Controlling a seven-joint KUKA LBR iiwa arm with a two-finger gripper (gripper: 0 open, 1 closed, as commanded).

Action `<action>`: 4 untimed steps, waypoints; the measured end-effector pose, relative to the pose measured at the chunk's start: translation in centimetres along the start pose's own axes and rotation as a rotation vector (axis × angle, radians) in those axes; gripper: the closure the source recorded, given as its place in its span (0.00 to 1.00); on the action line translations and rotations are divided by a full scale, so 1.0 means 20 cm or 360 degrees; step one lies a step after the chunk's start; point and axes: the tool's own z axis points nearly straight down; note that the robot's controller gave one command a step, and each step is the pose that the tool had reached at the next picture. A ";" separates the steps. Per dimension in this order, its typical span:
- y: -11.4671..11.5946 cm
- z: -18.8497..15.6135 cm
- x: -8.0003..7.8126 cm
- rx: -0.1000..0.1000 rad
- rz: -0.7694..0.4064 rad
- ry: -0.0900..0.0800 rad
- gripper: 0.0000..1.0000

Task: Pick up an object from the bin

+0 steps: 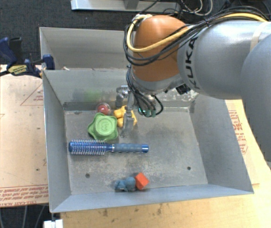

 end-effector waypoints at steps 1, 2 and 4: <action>0.13 0.59 0.03 0.0000 -0.0344 -0.0010 0.00; 0.33 0.53 0.50 0.0005 -0.0849 -0.0059 0.00; 0.54 0.56 0.41 0.0011 -0.1002 -0.0026 1.00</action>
Offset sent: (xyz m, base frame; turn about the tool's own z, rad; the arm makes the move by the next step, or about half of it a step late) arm -0.0067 0.0260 -0.1160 -0.2170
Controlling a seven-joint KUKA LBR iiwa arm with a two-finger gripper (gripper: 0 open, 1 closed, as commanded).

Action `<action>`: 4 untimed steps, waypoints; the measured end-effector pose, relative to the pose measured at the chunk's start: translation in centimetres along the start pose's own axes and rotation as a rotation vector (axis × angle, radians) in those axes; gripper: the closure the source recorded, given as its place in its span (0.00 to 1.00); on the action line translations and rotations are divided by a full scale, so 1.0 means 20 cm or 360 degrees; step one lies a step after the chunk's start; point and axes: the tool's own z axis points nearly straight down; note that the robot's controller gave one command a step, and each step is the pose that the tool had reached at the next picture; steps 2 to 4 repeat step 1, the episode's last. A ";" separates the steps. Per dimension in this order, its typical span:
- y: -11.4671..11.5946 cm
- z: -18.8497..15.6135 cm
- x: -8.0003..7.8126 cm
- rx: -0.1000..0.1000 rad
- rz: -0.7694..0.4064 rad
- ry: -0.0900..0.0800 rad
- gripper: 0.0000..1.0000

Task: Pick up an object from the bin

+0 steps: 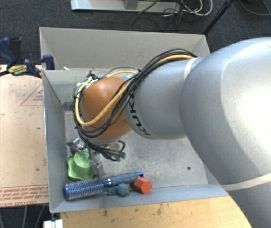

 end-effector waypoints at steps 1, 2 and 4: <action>-0.16 -0.64 -0.20 -0.0007 0.0176 -0.0007 1.00; -0.16 -0.64 -0.20 -0.0007 0.0176 -0.0007 1.00; -0.16 -0.64 -0.20 -0.0007 0.0176 -0.0007 1.00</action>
Offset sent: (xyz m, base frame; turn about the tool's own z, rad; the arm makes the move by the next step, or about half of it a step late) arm 0.0461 -0.0020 0.1240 0.1101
